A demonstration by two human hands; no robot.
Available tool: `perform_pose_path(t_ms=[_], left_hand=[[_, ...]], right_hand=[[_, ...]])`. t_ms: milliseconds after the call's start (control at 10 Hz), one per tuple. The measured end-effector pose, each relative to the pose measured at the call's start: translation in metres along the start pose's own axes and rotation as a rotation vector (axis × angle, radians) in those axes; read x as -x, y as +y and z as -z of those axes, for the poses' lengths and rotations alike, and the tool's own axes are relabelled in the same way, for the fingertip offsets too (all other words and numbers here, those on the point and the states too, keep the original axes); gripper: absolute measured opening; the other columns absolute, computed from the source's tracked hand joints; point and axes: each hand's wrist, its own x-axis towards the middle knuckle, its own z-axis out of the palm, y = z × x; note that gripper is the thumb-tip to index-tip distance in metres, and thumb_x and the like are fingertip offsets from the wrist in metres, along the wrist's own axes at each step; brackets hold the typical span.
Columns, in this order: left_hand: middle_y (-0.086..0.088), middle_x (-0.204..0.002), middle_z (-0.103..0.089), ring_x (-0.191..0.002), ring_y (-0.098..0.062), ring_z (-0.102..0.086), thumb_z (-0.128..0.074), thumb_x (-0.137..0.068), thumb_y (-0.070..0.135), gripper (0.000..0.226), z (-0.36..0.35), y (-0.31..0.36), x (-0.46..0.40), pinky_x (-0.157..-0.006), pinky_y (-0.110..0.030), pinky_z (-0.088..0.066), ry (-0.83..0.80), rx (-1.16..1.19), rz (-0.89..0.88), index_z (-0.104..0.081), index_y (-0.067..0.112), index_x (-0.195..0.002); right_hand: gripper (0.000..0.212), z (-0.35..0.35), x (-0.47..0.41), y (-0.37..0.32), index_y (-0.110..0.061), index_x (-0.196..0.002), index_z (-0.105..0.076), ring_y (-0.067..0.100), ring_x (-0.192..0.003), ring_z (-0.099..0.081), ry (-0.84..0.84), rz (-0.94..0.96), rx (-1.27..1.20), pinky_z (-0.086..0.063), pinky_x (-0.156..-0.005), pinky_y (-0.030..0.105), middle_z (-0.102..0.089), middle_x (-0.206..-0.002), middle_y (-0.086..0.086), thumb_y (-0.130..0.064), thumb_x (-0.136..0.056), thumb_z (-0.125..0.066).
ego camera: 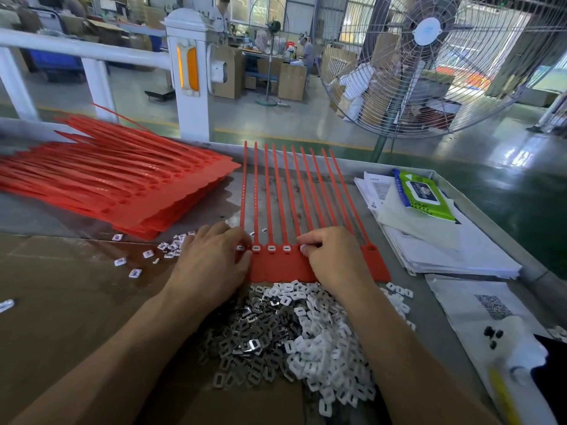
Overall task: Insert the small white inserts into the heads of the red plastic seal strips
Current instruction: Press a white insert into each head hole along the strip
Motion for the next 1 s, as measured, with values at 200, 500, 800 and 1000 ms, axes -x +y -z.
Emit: perform_pose_path(t_ms=[200,500,800,1000], left_hand=[[0.008,-0.123,-0.058,-0.122,-0.019,-0.048,-0.056,-0.096,0.042,0.024,-0.0003,0.0006,0.0,-0.105,-0.041,-0.032,0.004,-0.001,0.006,-0.063,0.036,-0.118],[0.009,-0.122,-0.058,-0.12,-0.019,-0.048,-0.055,-0.095,0.043,0.025,-0.0012,-0.0008,-0.001,-0.104,-0.04,-0.033,-0.003,-0.006,0.002,-0.063,0.037,-0.118],[0.01,-0.123,-0.058,-0.12,-0.018,-0.048,-0.055,-0.096,0.043,0.026,-0.0023,-0.0012,-0.0008,-0.106,-0.041,-0.034,-0.001,-0.002,0.001,-0.063,0.037,-0.119],[0.009,-0.122,-0.058,-0.12,-0.018,-0.049,-0.055,-0.096,0.044,0.025,-0.0035,-0.0024,-0.0014,-0.105,-0.041,-0.034,-0.001,-0.006,-0.003,-0.062,0.037,-0.119]], right_hand=[[0.023,0.0005,0.0017,-0.0003,-0.018,-0.119,-0.077,-0.008,-0.076,-0.052,0.012,0.013,-0.003,-0.036,-0.06,-0.006,-0.073,-0.124,-0.002,-0.013,-0.1,-0.066],[0.021,-0.0013,0.0037,-0.0041,-0.017,-0.117,-0.076,0.002,-0.087,-0.061,0.061,-0.015,0.016,-0.037,-0.064,0.004,-0.074,-0.113,-0.003,-0.013,-0.097,-0.07],[0.016,0.0011,0.0047,-0.004,-0.017,-0.112,-0.076,0.004,-0.091,-0.062,0.05,-0.038,0.003,-0.038,-0.068,0.006,-0.073,-0.11,-0.004,-0.014,-0.097,-0.071],[0.015,0.0004,0.004,-0.0042,-0.019,-0.11,-0.076,-0.002,-0.083,-0.059,0.044,-0.057,-0.001,-0.038,-0.064,0.007,-0.072,-0.107,-0.005,-0.016,-0.096,-0.072]])
